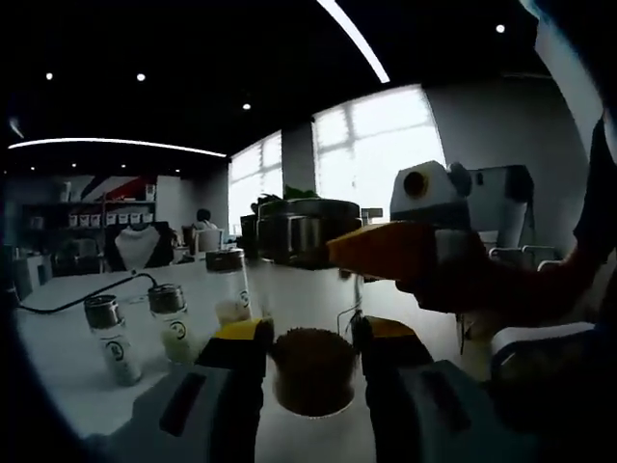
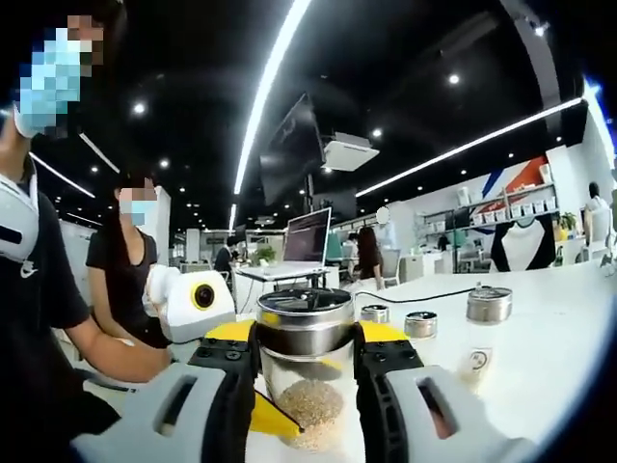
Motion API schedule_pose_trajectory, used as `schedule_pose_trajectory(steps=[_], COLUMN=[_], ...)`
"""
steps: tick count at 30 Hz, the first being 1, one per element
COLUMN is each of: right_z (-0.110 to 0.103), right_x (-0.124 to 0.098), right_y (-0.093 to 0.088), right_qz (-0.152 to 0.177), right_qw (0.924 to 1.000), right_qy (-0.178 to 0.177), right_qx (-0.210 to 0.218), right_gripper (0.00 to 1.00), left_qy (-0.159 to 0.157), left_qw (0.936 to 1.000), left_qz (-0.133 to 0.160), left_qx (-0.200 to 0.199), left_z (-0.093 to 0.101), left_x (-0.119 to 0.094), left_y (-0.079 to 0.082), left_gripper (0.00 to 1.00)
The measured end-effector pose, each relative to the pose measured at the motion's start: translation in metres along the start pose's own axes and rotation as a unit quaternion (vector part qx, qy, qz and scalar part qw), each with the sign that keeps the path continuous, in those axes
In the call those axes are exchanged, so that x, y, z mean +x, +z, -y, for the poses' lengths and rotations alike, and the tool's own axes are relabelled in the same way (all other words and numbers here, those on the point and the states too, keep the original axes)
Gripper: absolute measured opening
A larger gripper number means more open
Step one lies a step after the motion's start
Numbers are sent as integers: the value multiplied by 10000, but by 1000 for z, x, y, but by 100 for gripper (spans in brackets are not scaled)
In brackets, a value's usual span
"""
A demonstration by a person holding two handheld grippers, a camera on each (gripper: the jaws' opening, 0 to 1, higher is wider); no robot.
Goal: Rotate the seasoning bottle until the label or dispensing opening points toward the visible target arrow and the bottle remains upright within the marked orientation range
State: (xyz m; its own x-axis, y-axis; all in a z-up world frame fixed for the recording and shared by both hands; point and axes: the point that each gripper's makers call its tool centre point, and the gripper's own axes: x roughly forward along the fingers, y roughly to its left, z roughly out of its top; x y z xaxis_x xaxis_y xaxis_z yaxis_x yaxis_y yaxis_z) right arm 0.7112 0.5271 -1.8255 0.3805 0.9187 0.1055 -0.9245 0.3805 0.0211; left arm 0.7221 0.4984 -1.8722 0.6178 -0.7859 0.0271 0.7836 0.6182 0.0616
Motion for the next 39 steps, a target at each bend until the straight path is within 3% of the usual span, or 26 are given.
schedule_pose_trajectory(steps=[9, 15, 22, 31, 39], right_z=[11, 13, 20, 35, 55], right_x=[11, 11, 7, -1, -11], right_y=[-8, -8, -7, -1, -2], right_qz=[-203, -257, -213, -195, -322], right_qw=[9981, 9969, 9973, 9958, 9939], right_qy=[-576, -684, -709, -900, -1058], right_qx=[-115, -275, 4, -14, -22], right_gripper=[38, 37, 37, 37, 37], left_qy=[533, 430, 121, 229, 537], left_qw=[9981, 9985, 9999, 9995, 9985], left_qz=[-121, -6, 1, -110, -116], left_qx=[282, 327, 84, 166, 54], left_z=[-13, -19, -15, -23, -43], left_x=[1, 2, 4, -6, -24], left_y=[-6, -6, -6, -13, -12], left_gripper=[41, 41, 41, 56, 71])
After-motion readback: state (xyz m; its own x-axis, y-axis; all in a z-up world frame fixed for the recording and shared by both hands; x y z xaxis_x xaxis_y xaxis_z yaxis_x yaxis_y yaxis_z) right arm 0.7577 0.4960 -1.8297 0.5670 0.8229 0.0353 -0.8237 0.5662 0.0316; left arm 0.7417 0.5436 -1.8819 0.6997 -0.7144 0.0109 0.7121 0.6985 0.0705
